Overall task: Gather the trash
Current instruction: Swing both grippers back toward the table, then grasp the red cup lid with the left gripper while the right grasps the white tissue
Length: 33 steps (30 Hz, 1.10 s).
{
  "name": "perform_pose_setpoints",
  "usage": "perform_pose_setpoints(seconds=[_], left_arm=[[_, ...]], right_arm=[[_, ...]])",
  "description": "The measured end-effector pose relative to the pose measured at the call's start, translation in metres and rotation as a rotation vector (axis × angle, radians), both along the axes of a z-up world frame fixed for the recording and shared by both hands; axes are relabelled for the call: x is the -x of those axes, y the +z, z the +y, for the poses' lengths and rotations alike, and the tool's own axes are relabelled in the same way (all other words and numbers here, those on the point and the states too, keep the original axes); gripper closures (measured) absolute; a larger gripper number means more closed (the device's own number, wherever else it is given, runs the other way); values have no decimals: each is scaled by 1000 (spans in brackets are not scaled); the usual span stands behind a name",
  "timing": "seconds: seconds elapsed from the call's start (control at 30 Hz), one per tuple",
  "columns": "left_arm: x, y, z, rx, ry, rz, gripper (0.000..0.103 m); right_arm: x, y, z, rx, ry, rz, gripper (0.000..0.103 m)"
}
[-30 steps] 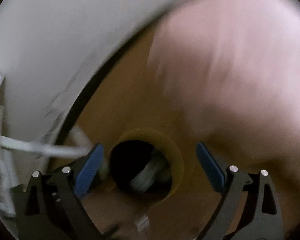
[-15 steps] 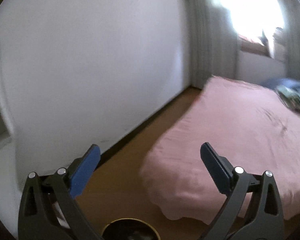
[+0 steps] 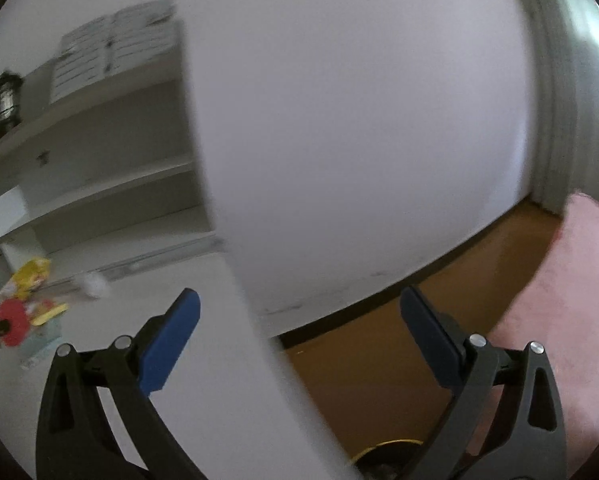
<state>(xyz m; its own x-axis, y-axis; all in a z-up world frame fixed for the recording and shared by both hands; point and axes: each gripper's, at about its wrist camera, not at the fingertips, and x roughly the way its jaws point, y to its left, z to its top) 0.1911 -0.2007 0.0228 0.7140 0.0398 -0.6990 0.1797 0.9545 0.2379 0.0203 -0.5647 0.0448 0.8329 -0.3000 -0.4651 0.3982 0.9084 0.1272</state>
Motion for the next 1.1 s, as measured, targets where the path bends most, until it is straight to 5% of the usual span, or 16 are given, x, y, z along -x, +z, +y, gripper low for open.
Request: perform_pose_setpoints(seconds=[0.17,0.23,0.33,0.47,0.67,0.77,0.97,1.03,1.1], left_arm=[[-28,-23,-4,-68,-43,41,9],[-32,-27,-4,-70,-50,33,24],[-24,-12,7,32,-77,30,27],[-3,18,29,32,-64,-53,27],[11,29,83,39,33,-59,26],[11,18,99,50,52,-27,26],[7,7,111,80,68,10,26],[6,9,111,84,65,10,26],[4,8,112,84,68,14,26]], right_arm=[[-29,1,40,50,104,47,6],[-45,5,49,58,140,64,6],[-69,5,67,57,213,92,6],[-106,3,88,50,311,132,6],[-168,-11,141,65,503,222,11],[-203,-17,160,83,582,280,27],[-251,-26,176,55,666,362,29],[-261,-31,180,65,677,387,37],[-267,-35,181,41,691,413,56]])
